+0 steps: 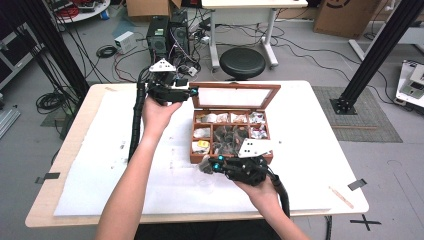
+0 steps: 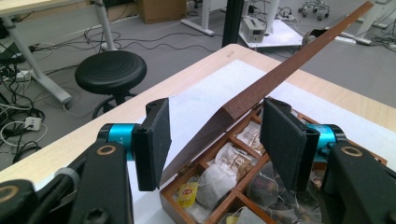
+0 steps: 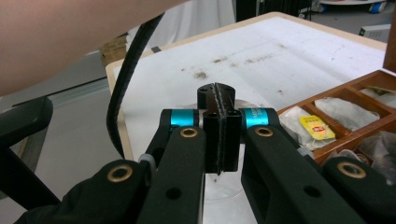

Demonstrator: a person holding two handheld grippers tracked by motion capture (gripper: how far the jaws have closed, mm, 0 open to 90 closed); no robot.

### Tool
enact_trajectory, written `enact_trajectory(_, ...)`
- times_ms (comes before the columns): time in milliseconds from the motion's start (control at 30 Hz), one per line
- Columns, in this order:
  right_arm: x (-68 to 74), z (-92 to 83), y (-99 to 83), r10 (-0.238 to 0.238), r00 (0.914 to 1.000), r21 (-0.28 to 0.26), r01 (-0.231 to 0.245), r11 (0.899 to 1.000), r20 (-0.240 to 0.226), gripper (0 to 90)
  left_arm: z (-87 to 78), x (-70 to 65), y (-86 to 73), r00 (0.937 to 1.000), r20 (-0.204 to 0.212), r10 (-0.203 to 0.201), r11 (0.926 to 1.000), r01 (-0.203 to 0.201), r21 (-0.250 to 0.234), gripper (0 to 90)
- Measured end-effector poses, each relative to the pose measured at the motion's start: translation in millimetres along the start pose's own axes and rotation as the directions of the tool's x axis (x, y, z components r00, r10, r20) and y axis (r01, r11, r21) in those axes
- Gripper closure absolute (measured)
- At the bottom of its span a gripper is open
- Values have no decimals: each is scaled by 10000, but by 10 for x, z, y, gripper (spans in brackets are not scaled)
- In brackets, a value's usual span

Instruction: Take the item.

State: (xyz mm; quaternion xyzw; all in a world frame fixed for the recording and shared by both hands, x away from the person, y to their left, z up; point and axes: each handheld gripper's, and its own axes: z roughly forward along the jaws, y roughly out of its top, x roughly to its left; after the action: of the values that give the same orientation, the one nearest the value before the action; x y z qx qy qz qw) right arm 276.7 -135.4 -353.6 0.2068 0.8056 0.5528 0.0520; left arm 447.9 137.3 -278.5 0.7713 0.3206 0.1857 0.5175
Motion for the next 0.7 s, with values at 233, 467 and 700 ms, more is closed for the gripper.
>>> enact_trajectory(233, 5, 76, -74, 66, 10000, 210, -65, 9998, -41, 900, 1, -4, 5, 10000, -21, 39, 10000, -39, 32, 433)
enact_trajectory(467, -9, 115, -123, 161, 9999, 396, -160, 9991, -9, 900, 0, -2, 6, 10000, -10, 26, 10000, -26, 47, 433)
enact_trajectory(700, -17, 147, -157, 183, 9998, 487, -180, 9987, -69, 900, 1, -4, 8, 10000, -14, 62, 10000, -62, 44, 433)
